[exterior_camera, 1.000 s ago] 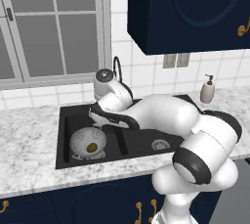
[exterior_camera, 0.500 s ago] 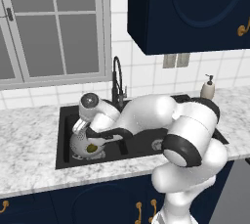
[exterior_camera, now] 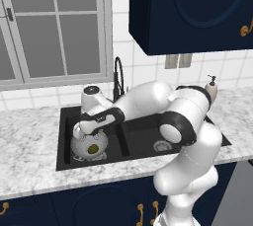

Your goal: Put the colander in the sink, put the pear, mango in the colander, and turn on the sink faucet and pour water over the colander.

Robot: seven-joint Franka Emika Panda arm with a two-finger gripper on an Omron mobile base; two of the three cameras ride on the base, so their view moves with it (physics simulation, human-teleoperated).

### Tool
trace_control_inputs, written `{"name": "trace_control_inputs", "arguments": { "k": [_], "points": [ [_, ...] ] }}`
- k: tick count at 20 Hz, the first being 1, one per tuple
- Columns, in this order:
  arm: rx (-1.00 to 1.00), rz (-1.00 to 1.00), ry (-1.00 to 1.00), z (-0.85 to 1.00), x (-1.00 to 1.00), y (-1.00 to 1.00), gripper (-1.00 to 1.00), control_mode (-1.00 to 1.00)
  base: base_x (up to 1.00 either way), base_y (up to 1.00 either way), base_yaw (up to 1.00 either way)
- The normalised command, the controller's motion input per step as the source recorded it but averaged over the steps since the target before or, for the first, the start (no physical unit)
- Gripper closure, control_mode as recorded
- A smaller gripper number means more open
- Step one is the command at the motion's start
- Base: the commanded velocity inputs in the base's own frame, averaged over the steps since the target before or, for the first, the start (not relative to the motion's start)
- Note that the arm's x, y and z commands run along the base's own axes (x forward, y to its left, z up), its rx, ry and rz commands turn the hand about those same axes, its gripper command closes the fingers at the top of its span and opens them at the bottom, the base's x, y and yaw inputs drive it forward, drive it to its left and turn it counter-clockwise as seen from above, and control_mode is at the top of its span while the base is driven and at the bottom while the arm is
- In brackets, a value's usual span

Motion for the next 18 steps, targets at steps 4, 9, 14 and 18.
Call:
{"name": "trace_control_inputs", "arguments": {
  "k": [4,9,14,18],
  "points": [
    [-0.07,-0.27,0.07,-0.37,0.08,0.0,1.0,-1.0,0.0,0.0,0.0],
    [-0.09,-0.31,0.0,-0.51,0.01,0.0,1.0,-1.0,0.0,0.0,0.0],
    [-0.05,-0.23,0.09,-0.39,0.19,0.03,1.0,-1.0,0.0,0.0,0.0],
    [-0.06,-0.21,0.08,-0.46,0.17,0.06,1.0,-1.0,0.0,0.0,0.0]
  ]
}}
